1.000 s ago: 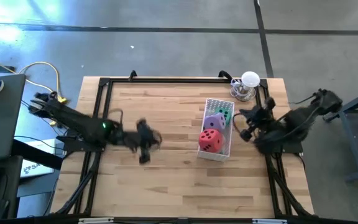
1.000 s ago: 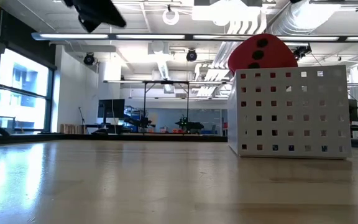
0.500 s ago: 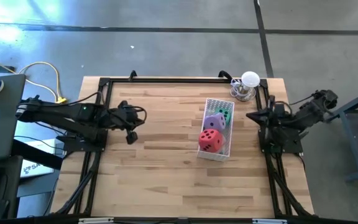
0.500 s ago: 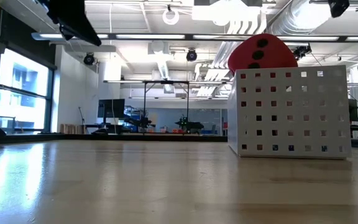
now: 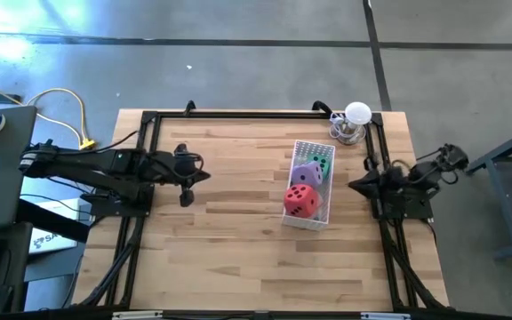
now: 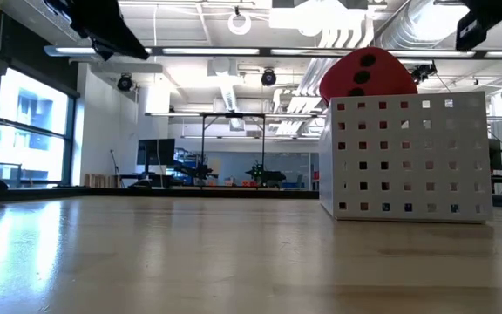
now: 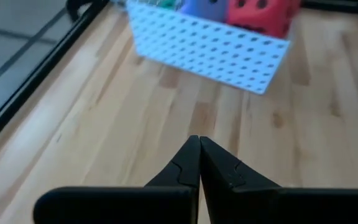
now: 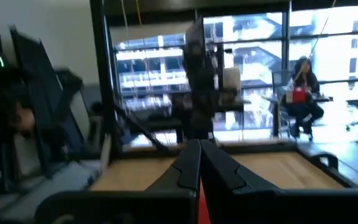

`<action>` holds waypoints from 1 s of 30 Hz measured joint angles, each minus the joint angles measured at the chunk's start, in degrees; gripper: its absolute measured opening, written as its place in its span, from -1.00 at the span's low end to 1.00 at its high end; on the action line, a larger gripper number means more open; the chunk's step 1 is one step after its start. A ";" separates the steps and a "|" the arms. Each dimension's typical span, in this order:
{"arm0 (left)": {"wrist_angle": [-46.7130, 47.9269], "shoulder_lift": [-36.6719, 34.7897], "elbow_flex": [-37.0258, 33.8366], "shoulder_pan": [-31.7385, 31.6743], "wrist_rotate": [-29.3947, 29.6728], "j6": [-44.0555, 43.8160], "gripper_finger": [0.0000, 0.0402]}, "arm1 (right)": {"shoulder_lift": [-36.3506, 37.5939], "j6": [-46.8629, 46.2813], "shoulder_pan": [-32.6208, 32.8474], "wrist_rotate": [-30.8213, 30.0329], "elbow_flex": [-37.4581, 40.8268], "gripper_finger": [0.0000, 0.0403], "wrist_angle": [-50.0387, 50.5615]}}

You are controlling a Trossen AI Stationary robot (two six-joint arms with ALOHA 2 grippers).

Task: Pick & Place Dice
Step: Return to Home Position

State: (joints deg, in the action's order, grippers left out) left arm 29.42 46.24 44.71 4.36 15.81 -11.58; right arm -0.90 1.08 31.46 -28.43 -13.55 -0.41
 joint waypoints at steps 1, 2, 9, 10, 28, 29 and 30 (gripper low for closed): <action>-0.88 -0.02 0.01 0.02 -0.65 1.09 -1.00 | 0.02 0.11 -0.44 0.38 1.31 -0.99 -0.54; -1.68 -0.07 0.00 0.02 -1.03 2.03 -1.00 | 0.30 0.28 -0.92 0.66 2.50 -0.99 -0.86; -5.34 0.08 0.00 -0.02 -4.63 5.49 -1.00 | 0.51 0.35 -6.50 -0.26 10.09 -0.99 -8.47; -5.77 0.11 0.01 -0.02 -5.61 5.84 -1.00 | 0.51 -1.08 -7.45 -0.01 10.76 -0.99 -8.72; -7.43 -5.60 -0.04 -0.02 -12.18 17.62 -1.00 | -4.40 -14.55 -12.45 0.11 13.06 -0.99 -3.95; -7.77 -6.11 -0.42 -0.02 -13.16 17.99 -1.00 | -4.65 -14.55 -12.45 0.09 13.06 -0.99 -3.95; -7.88 -6.62 -1.01 -0.12 -14.72 18.59 -1.00 | -4.75 -14.56 -12.45 0.11 13.08 -0.99 -3.91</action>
State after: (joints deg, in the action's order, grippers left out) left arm 21.54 39.62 43.70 4.24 1.09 7.01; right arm -5.65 -13.47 19.00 -28.32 -0.47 -4.32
